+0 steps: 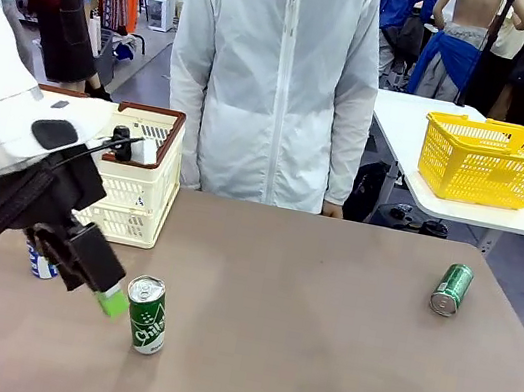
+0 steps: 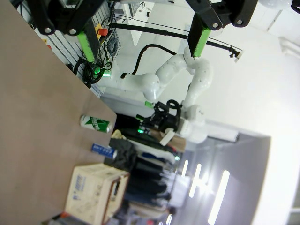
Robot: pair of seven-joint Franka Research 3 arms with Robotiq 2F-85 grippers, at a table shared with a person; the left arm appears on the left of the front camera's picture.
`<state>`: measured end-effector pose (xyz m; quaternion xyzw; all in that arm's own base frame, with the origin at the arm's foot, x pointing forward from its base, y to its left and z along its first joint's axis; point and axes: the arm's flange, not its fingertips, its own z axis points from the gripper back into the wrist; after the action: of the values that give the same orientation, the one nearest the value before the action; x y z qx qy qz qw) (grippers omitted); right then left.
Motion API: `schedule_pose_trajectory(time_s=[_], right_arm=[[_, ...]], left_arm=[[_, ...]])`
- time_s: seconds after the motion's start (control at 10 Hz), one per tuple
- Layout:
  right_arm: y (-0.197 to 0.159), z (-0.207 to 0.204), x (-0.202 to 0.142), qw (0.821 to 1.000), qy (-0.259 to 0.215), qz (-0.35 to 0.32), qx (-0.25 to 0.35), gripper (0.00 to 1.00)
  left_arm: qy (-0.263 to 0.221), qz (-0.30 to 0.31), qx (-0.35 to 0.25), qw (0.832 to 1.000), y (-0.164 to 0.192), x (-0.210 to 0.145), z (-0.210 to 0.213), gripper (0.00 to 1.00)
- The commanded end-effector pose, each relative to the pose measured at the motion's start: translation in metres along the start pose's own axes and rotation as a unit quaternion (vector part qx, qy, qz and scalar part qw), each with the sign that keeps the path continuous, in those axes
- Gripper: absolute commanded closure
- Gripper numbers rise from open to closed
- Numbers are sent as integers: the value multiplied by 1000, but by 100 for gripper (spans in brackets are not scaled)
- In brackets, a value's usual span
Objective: Place the drinks into the Shopping basket.
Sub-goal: Pick up one drink and place it into the Shopping basket.
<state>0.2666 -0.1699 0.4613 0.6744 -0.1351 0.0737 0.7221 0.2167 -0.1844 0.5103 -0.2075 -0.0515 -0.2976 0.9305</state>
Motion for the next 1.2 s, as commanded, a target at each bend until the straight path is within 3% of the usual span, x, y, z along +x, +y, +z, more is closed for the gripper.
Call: schedule_pose_trajectory(time_s=[0.0,0.4,0.7,1.1], right_arm=[[4,1,3,1000,-3,1,4,0],[4,1,3,1000,-3,1,4,0],[4,1,3,1000,-3,1,4,0],[4,1,3,1000,-3,1,4,0]], left_arm=[[-71,142,48,986,4,35,-23,0],[-88,243,162,952,6,79,-68,0],[-74,287,220,929,26,83,-86,0],[-52,288,203,935,39,87,-97,0]])
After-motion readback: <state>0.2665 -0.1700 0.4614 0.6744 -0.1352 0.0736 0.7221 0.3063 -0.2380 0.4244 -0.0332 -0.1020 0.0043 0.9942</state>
